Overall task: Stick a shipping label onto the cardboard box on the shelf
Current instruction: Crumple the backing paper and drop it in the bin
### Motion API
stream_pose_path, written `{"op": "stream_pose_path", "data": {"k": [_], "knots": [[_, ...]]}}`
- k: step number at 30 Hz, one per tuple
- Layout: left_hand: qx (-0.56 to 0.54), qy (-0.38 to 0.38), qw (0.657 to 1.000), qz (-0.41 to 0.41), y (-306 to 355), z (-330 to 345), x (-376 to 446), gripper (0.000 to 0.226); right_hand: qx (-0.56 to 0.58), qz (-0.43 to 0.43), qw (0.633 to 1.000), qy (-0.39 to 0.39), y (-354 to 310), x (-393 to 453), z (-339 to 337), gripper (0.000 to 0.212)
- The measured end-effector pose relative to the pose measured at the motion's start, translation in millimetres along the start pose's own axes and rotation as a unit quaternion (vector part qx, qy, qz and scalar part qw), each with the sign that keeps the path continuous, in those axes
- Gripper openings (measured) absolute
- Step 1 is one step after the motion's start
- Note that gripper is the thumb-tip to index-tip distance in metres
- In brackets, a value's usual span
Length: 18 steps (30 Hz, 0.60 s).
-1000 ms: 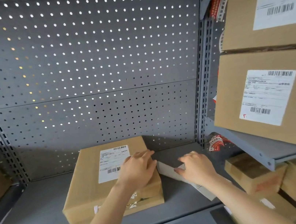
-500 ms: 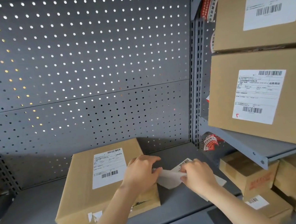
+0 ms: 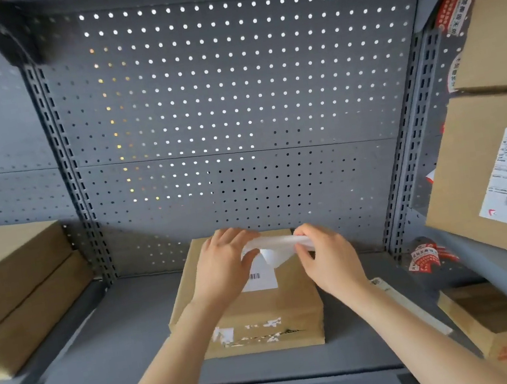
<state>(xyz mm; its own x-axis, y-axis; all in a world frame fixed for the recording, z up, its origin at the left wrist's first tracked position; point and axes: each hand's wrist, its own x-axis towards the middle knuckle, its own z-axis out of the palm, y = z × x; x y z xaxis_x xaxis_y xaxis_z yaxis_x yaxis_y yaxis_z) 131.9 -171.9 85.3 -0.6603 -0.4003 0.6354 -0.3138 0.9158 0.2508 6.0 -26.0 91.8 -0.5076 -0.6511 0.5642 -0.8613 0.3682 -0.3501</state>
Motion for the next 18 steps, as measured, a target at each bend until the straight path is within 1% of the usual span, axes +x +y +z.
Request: {"op": "stream_pose_path", "data": {"k": [3, 5, 10, 13, 18], "knots": [[0.031, 0.032, 0.998, -0.037, -30.7, -36.5, -20.0, 0.017, 0.041, -0.053, 0.998, -0.011, -41.8, 7.2, 20.3, 0.016], [0.058, 0.05, 0.995, -0.07, -50.8, -62.5, -38.5, 0.017, 0.069, -0.084, 0.994, -0.021, -74.9, 8.7, 35.0, 0.02], [0.094, 0.101, 0.978, -0.159, -92.6, -130.3, -104.7, 0.018, 0.188, -0.166, 0.966, -0.067, -166.8, -1.3, 78.1, 0.019], [0.115, 0.128, 0.955, -0.24, -108.3, -164.3, -154.1, 0.018, 0.244, -0.22, 0.938, -0.111, -219.9, -20.4, 100.8, 0.014], [0.134, 0.172, 0.905, -0.366, -127.6, -206.8, -241.9, 0.021, 0.312, -0.288, 0.883, -0.199, -296.7, -68.2, 128.6, 0.011]]}}
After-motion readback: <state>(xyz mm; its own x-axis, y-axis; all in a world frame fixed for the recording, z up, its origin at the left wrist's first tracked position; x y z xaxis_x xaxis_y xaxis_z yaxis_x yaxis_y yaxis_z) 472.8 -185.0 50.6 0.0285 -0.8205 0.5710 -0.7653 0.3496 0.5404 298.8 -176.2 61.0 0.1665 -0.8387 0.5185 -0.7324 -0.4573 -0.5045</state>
